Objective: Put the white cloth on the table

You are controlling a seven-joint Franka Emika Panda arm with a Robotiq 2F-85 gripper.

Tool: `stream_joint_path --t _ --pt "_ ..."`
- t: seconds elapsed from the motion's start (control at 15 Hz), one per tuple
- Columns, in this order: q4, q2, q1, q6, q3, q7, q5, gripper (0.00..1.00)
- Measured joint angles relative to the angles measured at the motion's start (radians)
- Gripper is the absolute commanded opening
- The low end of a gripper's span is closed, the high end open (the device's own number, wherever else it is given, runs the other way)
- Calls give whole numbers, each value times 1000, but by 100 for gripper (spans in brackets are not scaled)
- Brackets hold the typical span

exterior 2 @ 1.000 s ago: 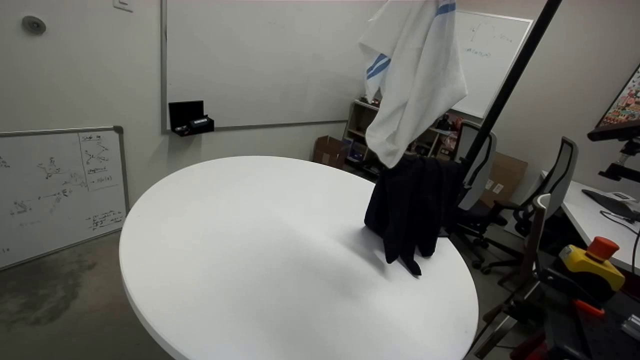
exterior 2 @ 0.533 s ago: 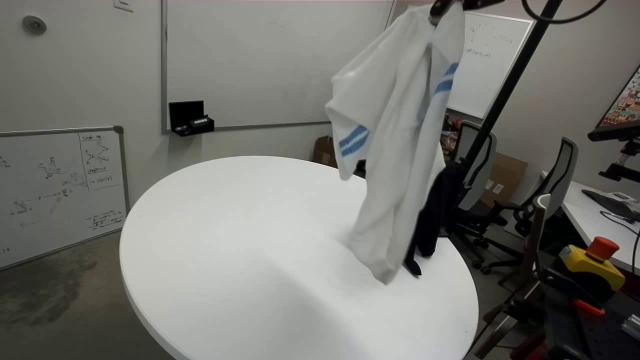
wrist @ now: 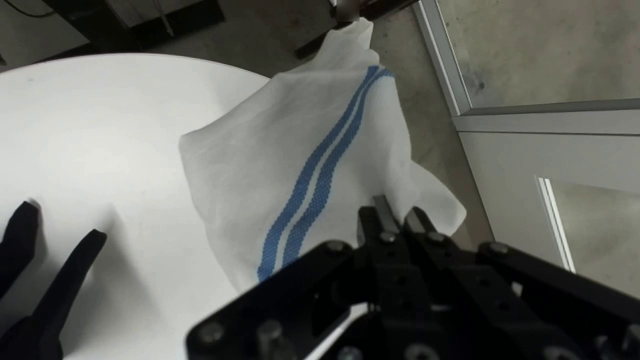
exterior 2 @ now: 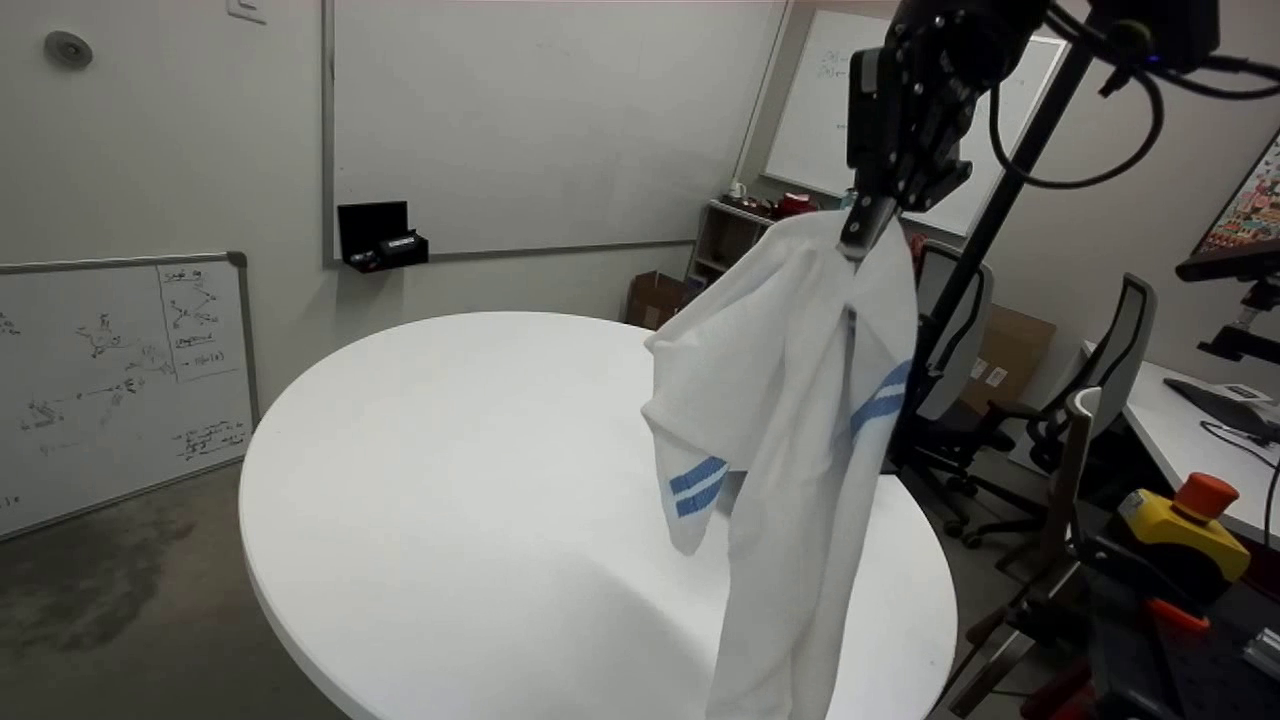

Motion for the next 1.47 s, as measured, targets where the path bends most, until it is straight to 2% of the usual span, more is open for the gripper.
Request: stream_joint_path --t 0.07,0.13,0.2,0.27,0.47,0.87,1.47 --pt "-7 18 0 23 3 -3 -4 1" --pt "-12 36 0 45 6 -4 -9 28" --pt "-16 52 0 67 7 -4 -15 29" --pt "-17 68 0 83 7 -4 -21 34" --pt "-18 102 -2 104 7 -4 -28 58" --pt "-17 115 -6 107 5 -4 -28 99" --pt "-13 92 -14 97 -2 5 -27 100"
